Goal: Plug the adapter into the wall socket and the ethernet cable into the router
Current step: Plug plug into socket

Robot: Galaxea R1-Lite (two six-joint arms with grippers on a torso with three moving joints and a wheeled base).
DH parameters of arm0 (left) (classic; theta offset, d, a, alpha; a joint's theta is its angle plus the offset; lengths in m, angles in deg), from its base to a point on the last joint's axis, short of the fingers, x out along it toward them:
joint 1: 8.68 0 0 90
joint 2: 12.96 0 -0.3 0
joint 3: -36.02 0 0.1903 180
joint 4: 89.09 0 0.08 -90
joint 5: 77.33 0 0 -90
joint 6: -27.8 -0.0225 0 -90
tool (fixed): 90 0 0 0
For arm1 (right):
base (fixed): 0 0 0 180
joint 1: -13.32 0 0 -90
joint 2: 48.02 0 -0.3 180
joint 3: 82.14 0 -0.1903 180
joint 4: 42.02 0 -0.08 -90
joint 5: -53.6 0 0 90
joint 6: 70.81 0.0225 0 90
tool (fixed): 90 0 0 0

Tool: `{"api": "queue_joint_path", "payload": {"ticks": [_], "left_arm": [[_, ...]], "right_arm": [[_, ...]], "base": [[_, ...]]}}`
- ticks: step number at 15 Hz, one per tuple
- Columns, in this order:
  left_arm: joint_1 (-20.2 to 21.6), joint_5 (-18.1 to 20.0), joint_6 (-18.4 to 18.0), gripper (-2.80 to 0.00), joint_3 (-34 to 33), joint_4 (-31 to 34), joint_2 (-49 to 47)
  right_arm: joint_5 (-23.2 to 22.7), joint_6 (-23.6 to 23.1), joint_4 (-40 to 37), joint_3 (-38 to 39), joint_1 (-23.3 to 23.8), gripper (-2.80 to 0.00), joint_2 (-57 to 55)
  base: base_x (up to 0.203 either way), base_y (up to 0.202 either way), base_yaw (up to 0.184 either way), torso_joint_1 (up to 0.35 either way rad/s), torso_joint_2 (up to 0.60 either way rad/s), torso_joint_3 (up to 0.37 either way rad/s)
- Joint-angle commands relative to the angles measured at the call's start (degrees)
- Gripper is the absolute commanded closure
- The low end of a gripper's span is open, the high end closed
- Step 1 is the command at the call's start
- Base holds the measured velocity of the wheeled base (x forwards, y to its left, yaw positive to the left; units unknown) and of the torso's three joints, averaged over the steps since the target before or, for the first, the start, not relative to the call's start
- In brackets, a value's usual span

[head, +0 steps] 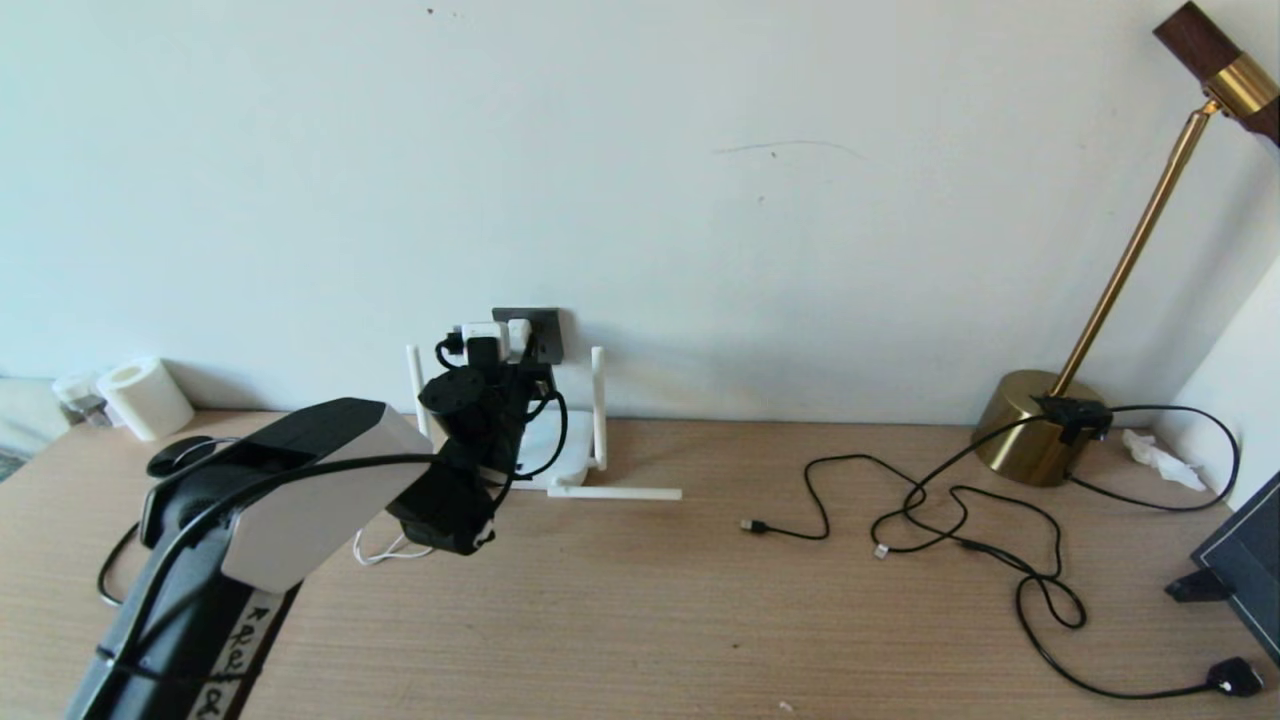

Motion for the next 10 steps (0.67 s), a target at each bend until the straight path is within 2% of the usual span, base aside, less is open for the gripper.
{"api": "queue_joint_path", "payload": {"ticks": [1, 10], "left_arm": [[0.0, -0.1, -0.1, 0.00, 0.0, -0.5, 0.0], [0.0, -0.3, -0.1, 0.00, -0.5, -0.6, 0.3]], "right_arm": [[0.0, 0.0, 0.1, 0.0, 0.0, 0.00, -0.1], [0.0, 0.0, 0.0, 0.0, 0.0, 0.00, -0.1]], "base": [[0.000, 0.000, 0.000, 0.000, 0.00, 0.000], [0.000, 0.000, 0.000, 0.000, 0.00, 0.000]]}}
